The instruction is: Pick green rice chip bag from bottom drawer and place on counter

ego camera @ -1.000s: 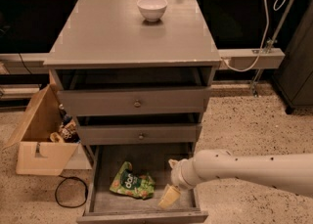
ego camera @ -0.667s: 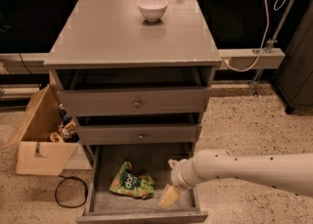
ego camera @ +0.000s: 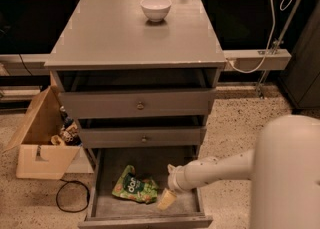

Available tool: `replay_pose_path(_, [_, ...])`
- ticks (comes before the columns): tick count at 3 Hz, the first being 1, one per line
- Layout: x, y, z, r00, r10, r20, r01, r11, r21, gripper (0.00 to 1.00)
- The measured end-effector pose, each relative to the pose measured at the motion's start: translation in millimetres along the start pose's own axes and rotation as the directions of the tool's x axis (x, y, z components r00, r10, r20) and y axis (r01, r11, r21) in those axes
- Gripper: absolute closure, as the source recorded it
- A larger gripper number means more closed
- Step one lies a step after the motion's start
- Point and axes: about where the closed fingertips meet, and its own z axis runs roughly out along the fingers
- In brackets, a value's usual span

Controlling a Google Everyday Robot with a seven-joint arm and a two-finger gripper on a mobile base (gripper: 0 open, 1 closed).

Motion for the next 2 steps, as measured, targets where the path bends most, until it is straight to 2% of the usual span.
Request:
replay_pose_path(1, [4,-31,85,0.999,-0.038,-0.026,0.038,0.9988,0.032,0.0])
replay_pose_path(2, [-7,-45,137,0.999,-0.043,0.003,0.043,0.9988,0.023,0.0])
